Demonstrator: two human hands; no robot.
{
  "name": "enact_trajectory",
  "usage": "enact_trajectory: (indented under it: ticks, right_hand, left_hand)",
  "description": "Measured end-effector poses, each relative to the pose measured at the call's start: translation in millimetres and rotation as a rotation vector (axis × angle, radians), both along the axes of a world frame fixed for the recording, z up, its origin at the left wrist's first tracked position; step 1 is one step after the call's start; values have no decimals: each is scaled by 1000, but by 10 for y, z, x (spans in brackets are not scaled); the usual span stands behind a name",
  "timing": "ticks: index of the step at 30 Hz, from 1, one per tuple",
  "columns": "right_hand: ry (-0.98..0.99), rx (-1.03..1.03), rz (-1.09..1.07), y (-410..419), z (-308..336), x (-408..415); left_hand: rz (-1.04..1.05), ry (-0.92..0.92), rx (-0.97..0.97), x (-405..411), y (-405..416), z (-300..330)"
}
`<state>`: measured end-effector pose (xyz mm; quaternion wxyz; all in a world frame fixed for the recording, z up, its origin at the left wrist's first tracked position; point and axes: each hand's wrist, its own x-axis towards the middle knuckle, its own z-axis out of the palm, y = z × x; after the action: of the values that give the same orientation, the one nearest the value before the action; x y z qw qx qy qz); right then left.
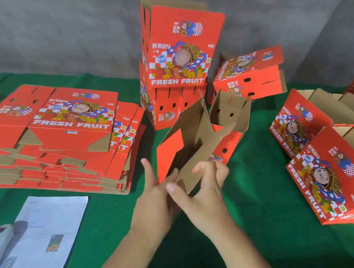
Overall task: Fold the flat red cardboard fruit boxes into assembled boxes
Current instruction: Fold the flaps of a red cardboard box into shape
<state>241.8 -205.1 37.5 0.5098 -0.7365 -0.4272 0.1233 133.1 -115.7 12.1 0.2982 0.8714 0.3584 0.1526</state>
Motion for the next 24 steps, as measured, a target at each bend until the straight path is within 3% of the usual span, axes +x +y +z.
enact_trajectory:
  ticks: [5, 8, 12, 17, 24]
  right_hand:
    - [-188, 77, 39, -12, -66, 120]
    - [-90, 154, -188, 26, -195, 363]
    - [214, -151, -344, 74, -324, 826]
    - [265, -255, -205, 139, -342, 1131]
    - [179, -267, 69, 448, -275, 1163]
  left_hand:
    - [71, -118, -90, -207, 328, 36]
    - [102, -174, -126, -366, 573, 31]
    - [83, -317, -299, -522, 780, -16]
    - [214, -537, -460, -659, 927, -82]
    - [276, -639, -540, -866, 1229, -145]
